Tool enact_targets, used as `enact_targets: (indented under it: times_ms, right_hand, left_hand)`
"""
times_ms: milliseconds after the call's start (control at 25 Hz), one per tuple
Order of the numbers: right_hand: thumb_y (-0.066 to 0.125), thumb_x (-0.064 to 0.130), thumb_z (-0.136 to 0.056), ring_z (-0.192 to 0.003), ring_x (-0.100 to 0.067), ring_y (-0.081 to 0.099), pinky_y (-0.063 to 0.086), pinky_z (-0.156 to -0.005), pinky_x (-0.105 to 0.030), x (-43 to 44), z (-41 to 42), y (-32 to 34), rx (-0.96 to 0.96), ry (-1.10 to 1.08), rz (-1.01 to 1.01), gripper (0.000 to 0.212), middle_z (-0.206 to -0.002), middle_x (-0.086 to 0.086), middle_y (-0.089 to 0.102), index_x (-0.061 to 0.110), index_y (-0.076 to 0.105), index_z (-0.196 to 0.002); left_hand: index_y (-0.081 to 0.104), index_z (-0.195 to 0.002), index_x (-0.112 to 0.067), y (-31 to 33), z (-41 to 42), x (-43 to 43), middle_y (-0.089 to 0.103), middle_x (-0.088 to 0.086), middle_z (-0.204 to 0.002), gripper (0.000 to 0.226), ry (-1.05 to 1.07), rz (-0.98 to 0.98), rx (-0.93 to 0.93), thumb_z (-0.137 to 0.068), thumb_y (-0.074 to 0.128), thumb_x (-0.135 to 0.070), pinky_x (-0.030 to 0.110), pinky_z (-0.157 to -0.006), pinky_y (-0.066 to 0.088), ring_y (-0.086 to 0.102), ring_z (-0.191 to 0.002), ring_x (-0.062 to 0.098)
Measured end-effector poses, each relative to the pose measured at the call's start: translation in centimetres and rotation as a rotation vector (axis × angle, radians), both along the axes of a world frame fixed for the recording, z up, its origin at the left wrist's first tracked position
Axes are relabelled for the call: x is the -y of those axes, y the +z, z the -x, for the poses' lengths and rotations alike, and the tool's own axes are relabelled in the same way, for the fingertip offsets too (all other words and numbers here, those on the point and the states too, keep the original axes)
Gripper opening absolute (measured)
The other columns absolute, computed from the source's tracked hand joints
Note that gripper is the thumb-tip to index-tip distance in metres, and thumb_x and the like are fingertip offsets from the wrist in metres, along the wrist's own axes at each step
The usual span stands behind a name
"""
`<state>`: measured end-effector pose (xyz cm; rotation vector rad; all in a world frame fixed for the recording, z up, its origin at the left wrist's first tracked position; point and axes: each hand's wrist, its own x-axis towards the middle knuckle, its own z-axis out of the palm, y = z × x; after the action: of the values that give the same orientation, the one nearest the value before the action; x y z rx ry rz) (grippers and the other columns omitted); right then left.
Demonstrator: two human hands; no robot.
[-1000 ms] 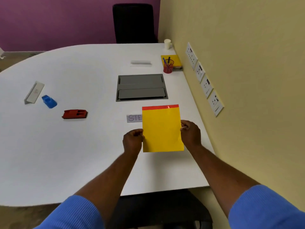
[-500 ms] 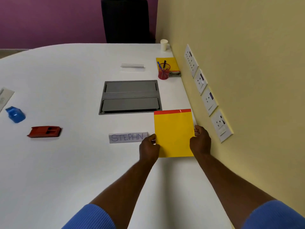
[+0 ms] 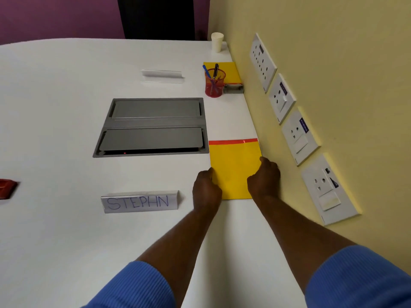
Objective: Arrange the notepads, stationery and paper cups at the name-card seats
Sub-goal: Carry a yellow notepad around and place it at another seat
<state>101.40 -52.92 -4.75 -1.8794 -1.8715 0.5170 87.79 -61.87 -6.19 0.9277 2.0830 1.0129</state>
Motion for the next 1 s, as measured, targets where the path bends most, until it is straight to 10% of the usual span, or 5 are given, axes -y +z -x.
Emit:
enact_targets:
  times_ms: [320,1000]
  right_hand:
    - [0.049,0.019,-0.098,-0.153,-0.03,0.023,0.014,-0.125,-0.046,-1.8,0.7,-4.5,0.33,0.202,-0.039,0.059,-0.163,-0.014,0.03,0.007,0.037,-0.154]
    - [0.029,0.051,-0.106,-0.154,-0.026,0.021,0.007,-0.126,-0.044,-5.7,1.5,-5.9,0.282,0.288,-0.146,0.066,-0.163,-0.012,0.031,0.007,0.037,-0.155]
  left_hand:
    - [0.034,-0.159,-0.016,-3.2,-0.1,-2.0,0.036,0.005,-0.164,0.055,-0.239,-0.083,-0.198,-0.105,0.046,-0.01,0.041,-0.123,0.029,0.033,-0.151,0.024]
    - [0.01,-0.164,-0.017,-5.0,-0.6,-4.1,0.004,0.002,-0.173,0.066,-0.319,-0.003,-0.496,-0.11,0.024,-0.051,0.029,-0.124,-0.008,-0.003,-0.159,0.017]
